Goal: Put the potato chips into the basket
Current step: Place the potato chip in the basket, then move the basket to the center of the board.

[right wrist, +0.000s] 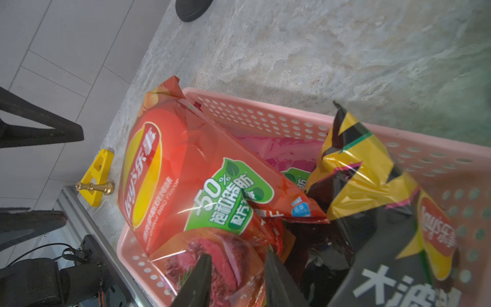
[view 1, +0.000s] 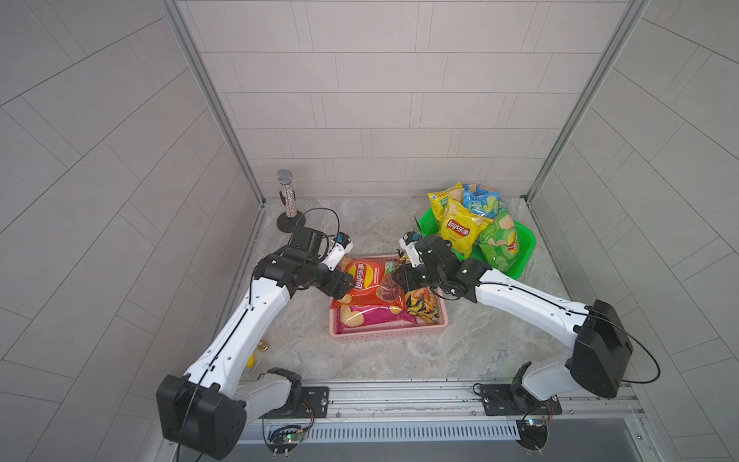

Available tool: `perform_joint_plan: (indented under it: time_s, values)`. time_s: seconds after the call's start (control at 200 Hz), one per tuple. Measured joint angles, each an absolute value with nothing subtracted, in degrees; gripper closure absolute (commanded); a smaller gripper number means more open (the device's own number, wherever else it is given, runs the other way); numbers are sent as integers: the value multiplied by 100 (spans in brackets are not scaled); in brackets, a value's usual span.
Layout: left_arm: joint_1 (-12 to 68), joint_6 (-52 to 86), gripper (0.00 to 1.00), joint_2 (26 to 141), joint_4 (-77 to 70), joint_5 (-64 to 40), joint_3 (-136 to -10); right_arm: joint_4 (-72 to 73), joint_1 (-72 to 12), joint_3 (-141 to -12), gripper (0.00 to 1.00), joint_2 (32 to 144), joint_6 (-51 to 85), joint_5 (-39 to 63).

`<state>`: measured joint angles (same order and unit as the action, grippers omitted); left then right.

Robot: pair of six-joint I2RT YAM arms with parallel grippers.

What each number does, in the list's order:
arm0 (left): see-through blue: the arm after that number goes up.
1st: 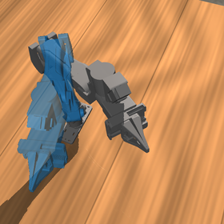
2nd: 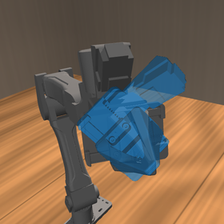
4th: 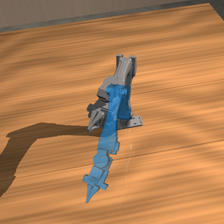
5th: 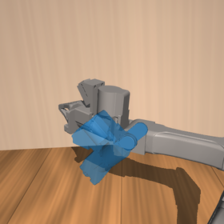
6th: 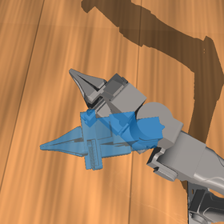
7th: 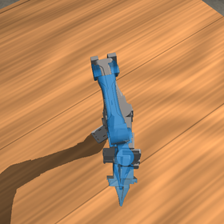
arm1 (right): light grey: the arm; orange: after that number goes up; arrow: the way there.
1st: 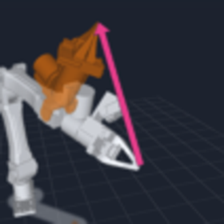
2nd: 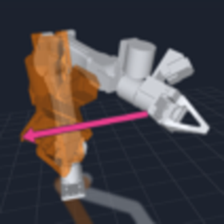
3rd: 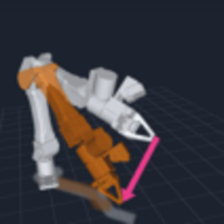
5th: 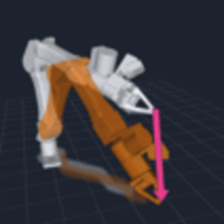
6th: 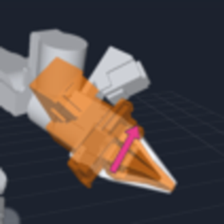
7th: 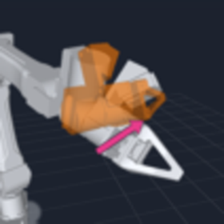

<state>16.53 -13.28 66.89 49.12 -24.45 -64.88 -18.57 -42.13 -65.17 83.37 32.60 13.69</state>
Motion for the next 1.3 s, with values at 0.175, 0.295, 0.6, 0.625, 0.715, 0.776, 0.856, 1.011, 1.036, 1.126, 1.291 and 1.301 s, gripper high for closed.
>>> perform_joint_plan:
  time_s: [0.175,0.295,0.6,0.625,0.715,0.776,0.856,1.011,1.036,1.126,1.291,1.301]
  values:
    - [1653,-1194,9,6626,5164,-2414,-6890,-1997,-3940,-6556,57,7863,3319,1350]
    - [1638,-1061,5,6626,5266,-2309,-7142,-2069,-3312,-6486,56,7476,3385,1352]
    - [792,-711,0,6731,5168,-2036,-7249,-2220,60,-5000,56,6180,3708,1514]
    - [646,-685,0,6744,5131,-2056,-7216,-2257,331,-4890,56,6110,3732,1511]
    - [228,-635,0,6803,5050,-2110,-7052,-2335,1135,-4587,57,5948,3793,1590]
    - [97,-617,0,6845,5000,-2075,-6901,-2359,1522,-4464,57,5929,3802,1658]
    - [78,-567,0,6847,4893,-2075,-6606,-2359,1870,-4359,57,5953,3800,1704]
    - [78,-460,0,6849,4786,-2126,-6204,-2316,2082,-4333,54,6173,3741,1826]
    - [78,-449,0,6849,4779,-2139,-6195,-2279,2095,-4324,53,6233,3728,1872]
    - [78,-440,0,6851,4698,-2202,-6193,-2102,2115,-4298,52,6508,3704,2075]
    - [75,-445,0,6901,4639,-2338,-6143,-1863,2117,-4298,52,6967,3658,2342]
    - [78,-443,0,6904,4639,-2342,-6141,-1861,2117,-4298,52,6980,3653,2346]
